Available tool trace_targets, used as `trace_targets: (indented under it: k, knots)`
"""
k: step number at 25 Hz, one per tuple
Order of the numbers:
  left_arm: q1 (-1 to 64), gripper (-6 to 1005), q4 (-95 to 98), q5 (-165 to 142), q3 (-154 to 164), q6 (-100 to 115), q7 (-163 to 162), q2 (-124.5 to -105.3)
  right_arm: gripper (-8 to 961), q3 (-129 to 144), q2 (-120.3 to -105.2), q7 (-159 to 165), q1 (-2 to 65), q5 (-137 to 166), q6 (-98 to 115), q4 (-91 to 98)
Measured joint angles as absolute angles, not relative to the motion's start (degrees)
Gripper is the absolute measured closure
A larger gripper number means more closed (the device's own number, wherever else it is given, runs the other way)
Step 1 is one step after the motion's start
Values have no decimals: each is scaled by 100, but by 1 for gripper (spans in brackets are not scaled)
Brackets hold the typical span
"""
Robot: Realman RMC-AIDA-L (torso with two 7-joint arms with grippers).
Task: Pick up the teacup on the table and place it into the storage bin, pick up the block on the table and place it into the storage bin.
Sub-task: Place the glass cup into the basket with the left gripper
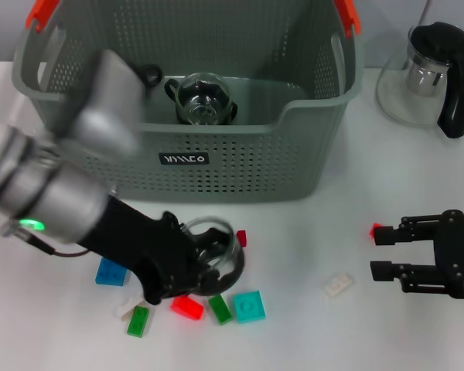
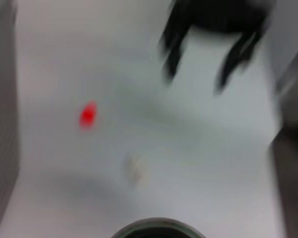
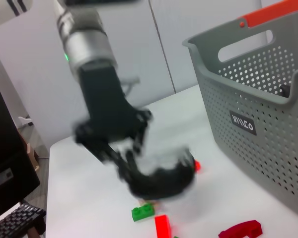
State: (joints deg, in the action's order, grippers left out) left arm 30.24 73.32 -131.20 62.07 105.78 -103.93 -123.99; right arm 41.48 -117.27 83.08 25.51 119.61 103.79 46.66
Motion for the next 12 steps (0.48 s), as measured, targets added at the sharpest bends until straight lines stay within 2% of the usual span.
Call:
trace_targets:
  k: [2, 7, 12]
  knots:
    - [3114, 954, 6967, -12547, 5382, 11196, -9894, -12321, 360, 4149, -11731, 8307, 2551, 11962, 10383, 4666]
    - [3193, 953, 6003, -10836, 4251, 11866, -9416, -11941, 360, 4150, -11733, 8283, 2552, 11961, 10400, 4667]
    - [3258, 953, 5917, -9682, 3611, 11629, -9628, -11936, 360, 4170, -11740, 8277, 2585, 11962, 10401, 4667]
